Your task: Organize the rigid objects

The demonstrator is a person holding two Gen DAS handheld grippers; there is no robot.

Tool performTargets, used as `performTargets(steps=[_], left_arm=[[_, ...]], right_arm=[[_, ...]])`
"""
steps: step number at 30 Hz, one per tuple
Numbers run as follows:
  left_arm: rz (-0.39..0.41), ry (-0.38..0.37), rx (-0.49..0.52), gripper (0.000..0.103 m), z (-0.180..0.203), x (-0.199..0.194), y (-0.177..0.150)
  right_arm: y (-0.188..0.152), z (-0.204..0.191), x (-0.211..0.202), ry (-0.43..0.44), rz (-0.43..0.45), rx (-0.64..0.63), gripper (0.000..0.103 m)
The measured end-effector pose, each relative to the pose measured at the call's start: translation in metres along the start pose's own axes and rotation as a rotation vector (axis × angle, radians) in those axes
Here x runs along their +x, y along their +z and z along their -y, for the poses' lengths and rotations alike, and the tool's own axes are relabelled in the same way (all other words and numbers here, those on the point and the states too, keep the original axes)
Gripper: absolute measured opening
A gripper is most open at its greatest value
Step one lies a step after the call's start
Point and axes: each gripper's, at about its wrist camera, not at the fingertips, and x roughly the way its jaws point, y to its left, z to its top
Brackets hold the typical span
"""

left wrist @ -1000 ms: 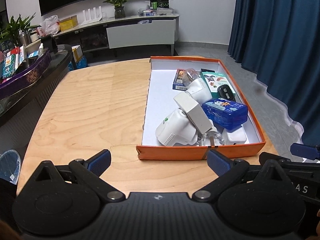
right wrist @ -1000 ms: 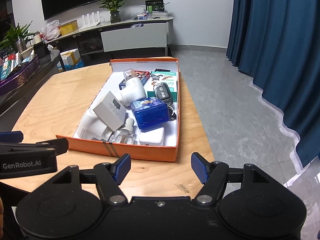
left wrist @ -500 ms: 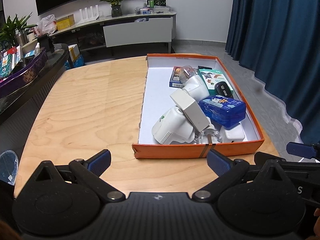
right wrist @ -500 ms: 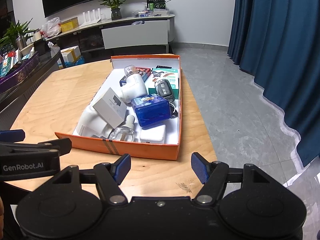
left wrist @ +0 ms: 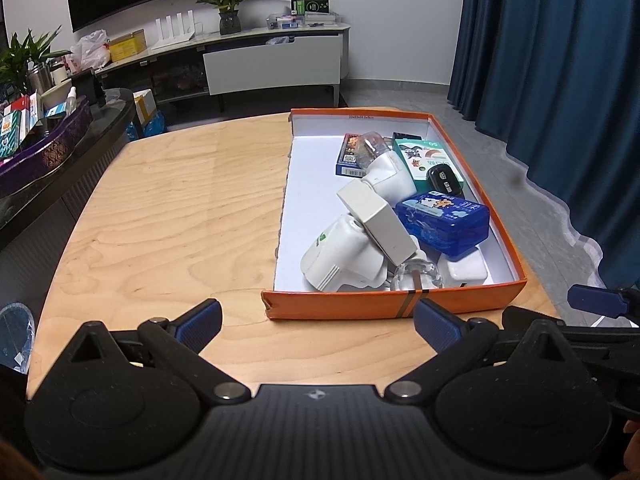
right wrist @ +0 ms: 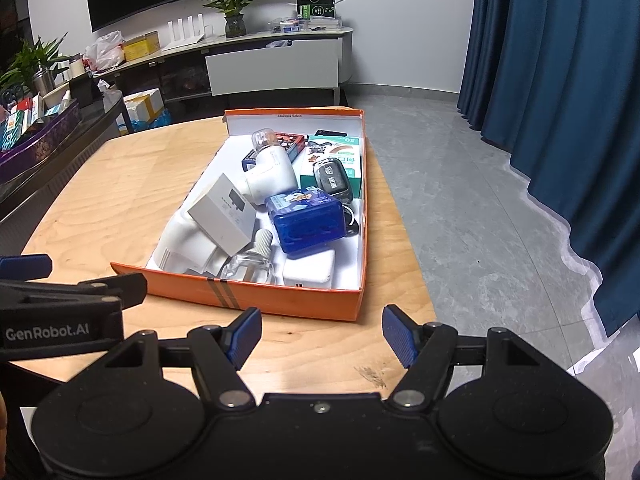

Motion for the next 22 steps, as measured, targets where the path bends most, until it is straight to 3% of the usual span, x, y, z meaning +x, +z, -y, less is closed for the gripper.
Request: performTargets(steps=[22], left_arm=[[-0.002,-0.018,0.009,0.103,-0.0020,0.0049,0.0014]], right_arm=[[-0.0002,-0.0012,0.0064,-0.005,-0.019,-0.007,0.080]])
